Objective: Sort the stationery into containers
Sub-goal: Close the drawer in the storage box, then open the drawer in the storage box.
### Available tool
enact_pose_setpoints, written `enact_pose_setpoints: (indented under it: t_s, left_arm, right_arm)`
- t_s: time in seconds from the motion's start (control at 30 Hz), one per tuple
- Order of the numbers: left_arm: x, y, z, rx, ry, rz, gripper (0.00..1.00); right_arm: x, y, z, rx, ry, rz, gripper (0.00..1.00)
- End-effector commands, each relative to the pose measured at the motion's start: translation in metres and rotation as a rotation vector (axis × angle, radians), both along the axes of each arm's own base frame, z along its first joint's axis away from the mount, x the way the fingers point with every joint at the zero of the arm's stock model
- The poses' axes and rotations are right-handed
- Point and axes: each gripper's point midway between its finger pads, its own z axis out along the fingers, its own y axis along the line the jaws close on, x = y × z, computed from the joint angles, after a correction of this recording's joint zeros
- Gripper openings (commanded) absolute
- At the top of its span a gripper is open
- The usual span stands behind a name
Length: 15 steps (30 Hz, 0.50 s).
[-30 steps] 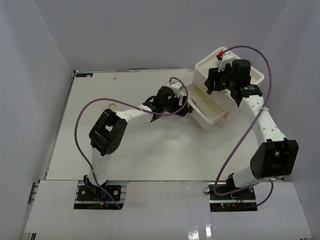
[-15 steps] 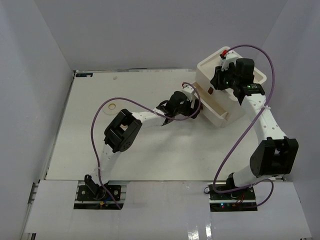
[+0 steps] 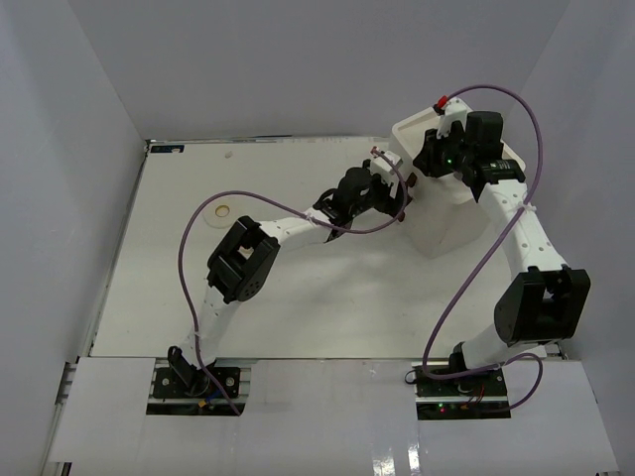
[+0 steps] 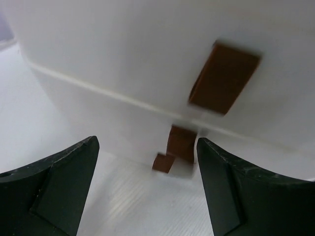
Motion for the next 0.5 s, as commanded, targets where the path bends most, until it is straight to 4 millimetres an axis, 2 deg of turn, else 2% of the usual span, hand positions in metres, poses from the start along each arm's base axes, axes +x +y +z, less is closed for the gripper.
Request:
enact_pose_setpoints:
  t_s: [0.0,0.13,0.2,0.33,0.47]
  left_arm:
    - [-0.004,-0.023,0.053,-0.085,-0.132,-0.086,0.9]
    - [-0.007,-0.035,0.053,-0.101,-0.142,-0.142,0.9]
    - [-0.01,-0.034,0.051,-0.098,-0.12,-0.146,0.89]
    - [-0.02,-0.011,0.056,-0.083,-0.127,-0.115,0.91]
    - [-0.04,0.014,0.054,-0.043,-0.129,-0.126,0.92]
  right_arm:
    - [-0.026,0.04,-0.013,0.092,0.132,0.153,0.25]
    - [-0.025,0.038,-0.02,0.08,0.141,0.155,0.25]
    - [-0.024,0.036,-0.023,0.07,0.143,0.15,0.25]
    - [-0.021,0.026,-0.031,0.033,0.142,0.124,0.24]
    - [-0.021,0.022,-0.037,0.014,0.145,0.12,0.24]
